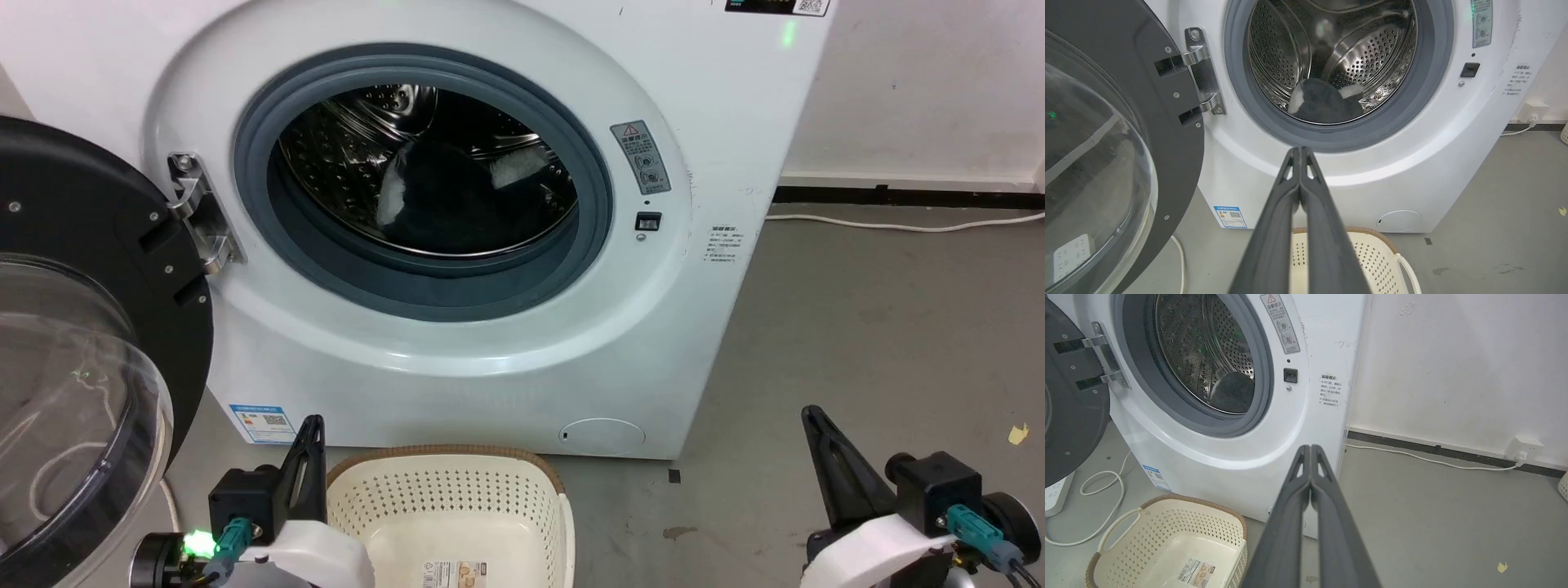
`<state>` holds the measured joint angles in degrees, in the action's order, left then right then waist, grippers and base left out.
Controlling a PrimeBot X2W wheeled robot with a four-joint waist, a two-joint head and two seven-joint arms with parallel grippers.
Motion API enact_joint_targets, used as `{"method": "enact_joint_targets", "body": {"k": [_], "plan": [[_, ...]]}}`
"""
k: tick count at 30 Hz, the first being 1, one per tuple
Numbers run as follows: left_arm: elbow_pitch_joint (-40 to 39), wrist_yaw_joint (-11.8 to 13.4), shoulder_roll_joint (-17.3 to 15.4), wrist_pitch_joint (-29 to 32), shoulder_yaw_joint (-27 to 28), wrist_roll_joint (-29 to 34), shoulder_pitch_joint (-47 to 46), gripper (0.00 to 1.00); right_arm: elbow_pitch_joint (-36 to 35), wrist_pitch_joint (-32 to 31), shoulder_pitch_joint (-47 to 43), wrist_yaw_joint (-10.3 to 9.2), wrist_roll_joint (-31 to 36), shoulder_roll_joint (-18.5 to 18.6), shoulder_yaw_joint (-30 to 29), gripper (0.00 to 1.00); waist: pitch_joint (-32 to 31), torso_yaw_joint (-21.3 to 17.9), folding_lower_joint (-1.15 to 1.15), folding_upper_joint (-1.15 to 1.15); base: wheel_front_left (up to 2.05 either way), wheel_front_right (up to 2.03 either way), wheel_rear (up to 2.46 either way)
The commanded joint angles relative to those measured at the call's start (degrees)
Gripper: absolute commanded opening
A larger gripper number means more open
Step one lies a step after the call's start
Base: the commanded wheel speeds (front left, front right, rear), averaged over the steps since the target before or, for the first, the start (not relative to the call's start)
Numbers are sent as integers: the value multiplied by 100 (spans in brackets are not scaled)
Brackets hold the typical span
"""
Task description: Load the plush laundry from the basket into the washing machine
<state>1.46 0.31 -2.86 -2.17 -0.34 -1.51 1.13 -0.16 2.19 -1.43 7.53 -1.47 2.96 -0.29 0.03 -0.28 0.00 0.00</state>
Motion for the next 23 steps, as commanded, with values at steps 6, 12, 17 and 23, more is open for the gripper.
{"method": "enact_joint_targets", "body": {"k": [6,12,17,23], "plan": [[-76,-28,-2,85,23,86,-95,0,14,-87,111,-4,79,-8,15,0,-1,10,0,0,0,0,0],[-113,-30,-2,155,28,121,-105,0,15,-157,128,-4,115,-8,23,0,-2,19,0,0,0,0,0],[-144,-31,-2,214,33,149,-113,0,16,-216,142,-4,145,-8,29,0,-3,27,0,0,0,0,0],[-146,-31,-2,217,34,151,-113,0,16,-219,143,-4,147,-8,29,0,-3,28,0,0,0,0,0]]}}
